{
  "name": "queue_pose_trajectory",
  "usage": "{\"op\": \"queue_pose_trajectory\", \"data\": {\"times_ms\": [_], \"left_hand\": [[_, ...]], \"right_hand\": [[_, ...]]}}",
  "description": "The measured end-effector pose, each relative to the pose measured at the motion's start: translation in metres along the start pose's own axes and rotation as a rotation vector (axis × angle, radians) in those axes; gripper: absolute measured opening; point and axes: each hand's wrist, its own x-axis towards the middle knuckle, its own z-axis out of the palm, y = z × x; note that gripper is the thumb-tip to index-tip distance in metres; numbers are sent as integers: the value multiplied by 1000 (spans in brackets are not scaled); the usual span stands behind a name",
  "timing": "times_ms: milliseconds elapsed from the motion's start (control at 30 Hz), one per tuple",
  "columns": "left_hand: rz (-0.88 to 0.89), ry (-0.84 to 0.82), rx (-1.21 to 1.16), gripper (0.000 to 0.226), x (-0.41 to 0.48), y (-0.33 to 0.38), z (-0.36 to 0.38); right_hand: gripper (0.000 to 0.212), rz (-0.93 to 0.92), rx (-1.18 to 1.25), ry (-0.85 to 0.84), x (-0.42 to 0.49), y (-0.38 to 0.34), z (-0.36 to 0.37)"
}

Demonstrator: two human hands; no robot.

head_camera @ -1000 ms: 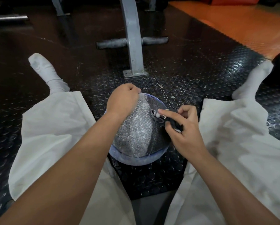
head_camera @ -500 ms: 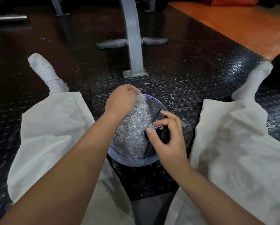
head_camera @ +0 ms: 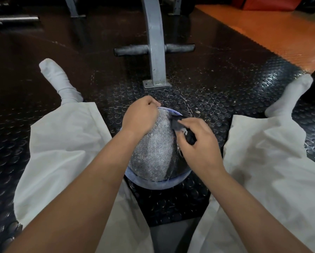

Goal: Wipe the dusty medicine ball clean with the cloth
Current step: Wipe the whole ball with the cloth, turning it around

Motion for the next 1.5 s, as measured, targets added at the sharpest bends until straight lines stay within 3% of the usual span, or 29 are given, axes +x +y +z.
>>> {"op": "queue_pose_trajectory", "data": {"times_ms": [133, 367, 700, 1000, 1333, 1500], "left_hand": [[30, -29, 85, 31, -3, 0, 2], [29, 4, 123, 31, -4, 5, 5], [50, -50, 108, 29, -3, 8, 6], [21, -14, 90, 29, -2, 6, 1], [52, -52, 107, 26, -5, 12, 5], [49, -39, 123, 26, -3, 10, 5]], "right_hand": [[25, -33, -135, -3, 1, -3, -2], [24, 43, -239, -200, 58, -23, -1], [27, 4, -62, -81, 15, -6, -18], [23, 126, -189, -327, 75, -27, -2], [24, 140, -103, -191, 26, -18, -22], [20, 165, -177, -266, 63, -24, -7]]}}
